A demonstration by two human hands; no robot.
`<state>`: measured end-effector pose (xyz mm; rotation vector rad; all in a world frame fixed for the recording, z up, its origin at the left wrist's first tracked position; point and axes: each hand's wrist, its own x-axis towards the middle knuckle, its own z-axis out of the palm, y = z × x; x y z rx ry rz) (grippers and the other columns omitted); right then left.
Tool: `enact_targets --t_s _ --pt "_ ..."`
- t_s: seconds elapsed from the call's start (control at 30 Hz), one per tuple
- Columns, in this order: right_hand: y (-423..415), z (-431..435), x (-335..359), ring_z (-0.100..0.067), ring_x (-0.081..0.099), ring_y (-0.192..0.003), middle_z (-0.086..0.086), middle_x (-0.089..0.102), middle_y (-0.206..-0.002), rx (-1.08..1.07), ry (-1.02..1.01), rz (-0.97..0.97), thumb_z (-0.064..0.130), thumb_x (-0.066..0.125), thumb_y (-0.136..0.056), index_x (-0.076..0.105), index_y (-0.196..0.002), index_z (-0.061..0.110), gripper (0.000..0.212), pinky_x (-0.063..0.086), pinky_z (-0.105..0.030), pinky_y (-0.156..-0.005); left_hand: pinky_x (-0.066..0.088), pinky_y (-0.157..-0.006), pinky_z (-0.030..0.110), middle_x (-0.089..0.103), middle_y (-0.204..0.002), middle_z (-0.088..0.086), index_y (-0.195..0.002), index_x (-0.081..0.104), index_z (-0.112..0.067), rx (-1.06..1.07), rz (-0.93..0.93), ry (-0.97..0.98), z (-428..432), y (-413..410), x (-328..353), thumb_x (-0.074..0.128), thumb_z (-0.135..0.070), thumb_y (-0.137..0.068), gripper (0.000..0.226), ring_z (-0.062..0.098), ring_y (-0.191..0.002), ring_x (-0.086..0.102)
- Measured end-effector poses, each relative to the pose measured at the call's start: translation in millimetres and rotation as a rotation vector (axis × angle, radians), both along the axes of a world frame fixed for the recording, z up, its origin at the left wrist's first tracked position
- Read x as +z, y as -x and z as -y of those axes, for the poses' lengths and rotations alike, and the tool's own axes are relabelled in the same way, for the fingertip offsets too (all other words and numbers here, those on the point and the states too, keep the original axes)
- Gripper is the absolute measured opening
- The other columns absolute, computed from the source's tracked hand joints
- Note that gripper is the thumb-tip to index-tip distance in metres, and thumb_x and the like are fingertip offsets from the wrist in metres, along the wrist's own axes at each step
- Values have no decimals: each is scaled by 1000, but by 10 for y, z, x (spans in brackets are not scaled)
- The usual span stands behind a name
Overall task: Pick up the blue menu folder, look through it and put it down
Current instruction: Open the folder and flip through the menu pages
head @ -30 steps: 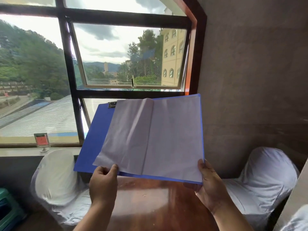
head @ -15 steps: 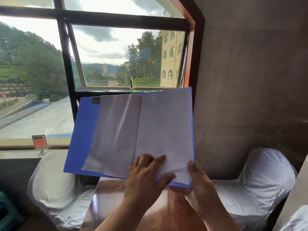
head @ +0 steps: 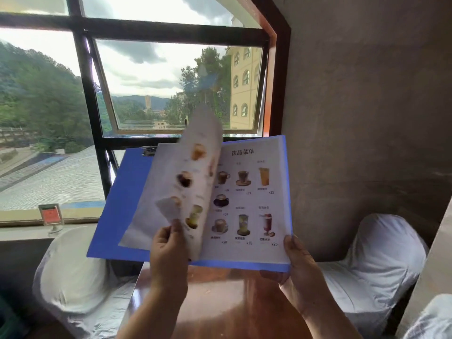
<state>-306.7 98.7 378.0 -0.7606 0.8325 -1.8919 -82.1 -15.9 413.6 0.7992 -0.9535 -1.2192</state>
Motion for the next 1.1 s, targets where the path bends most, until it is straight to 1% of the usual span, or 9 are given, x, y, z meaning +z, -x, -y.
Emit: enact_targets --t_s 0.1,0.2,0.37,0.5,0.63,0.73,0.87,1.0,1.1 --pt "56 5 -1 -42 80 -90 -27 78 -117 -10 -6 4 35 54 -101 76 -123 13 38 65 -46 -53 58 -58 39 79 -93 12 -104 70 -19 -91 -112 -99 73 -187 -60 70 -68 -87 52 25 -72 73" --pt "75 45 -8 -44 79 -92 -30 76 -122 -29 -19 -11 37 58 -99 72 -129 11 42 66 -48 -55 59 -52 36 81 -94 9 -116 64 -21 -66 51 -125 120 -253 -141 88 -71 -61 77 28 -67 76" --pt "118 84 -7 -44 79 -94 -29 76 -122 -17 -1 -17 37 56 -101 72 -131 12 42 66 -47 -53 56 -45 31 79 -68 9 -96 73 -7 91 78 -203 302 -390 -332 85 -36 -85 33 20 -50 71" --pt "173 86 -8 -42 79 -93 -28 76 -122 9 15 -23 36 55 -102 68 -136 12 44 65 -44 -51 55 -43 30 75 -56 1 -80 78 -5 141 213 -230 347 -542 -430 85 -60 -75 56 15 -39 61" --pt "204 91 8 -43 79 -97 -28 75 -124 27 29 -6 36 56 -102 64 -140 10 47 66 -46 -55 57 -53 34 78 -63 10 -80 78 -2 15 237 -383 318 -565 -529 75 -82 -64 82 26 -55 68" --pt "220 96 10 -45 78 -101 -28 74 -127 43 28 4 40 65 -97 65 -139 12 51 66 -48 -56 59 -55 36 81 -88 11 -98 75 -17 -62 151 -373 279 -538 -518 72 -79 -69 69 28 -64 71" --pt "270 113 -61 -45 77 -105 -27 74 -127 32 4 9 41 58 -104 68 -138 16 43 67 -48 -60 58 -46 31 75 -86 10 -103 71 -26 -12 71 -233 249 -518 -483 79 -68 -66 57 21 -49 70" --pt "254 108 -85 -43 78 -101 -27 75 -126 20 -11 23 40 54 -105 70 -135 18 40 67 -46 -59 61 -47 35 78 -105 0 -124 63 -30 68 87 -57 208 -470 -404 68 -53 -93 39 23 -52 70" --pt "164 118 -35 -42 80 -94 -27 77 -120 -6 -42 14 39 57 -101 77 -123 20 36 66 -45 -54 61 -46 32 81 -98 -9 -106 59 -62 100 81 70 97 -354 -269 53 -53 -101 11 21 -57 76"
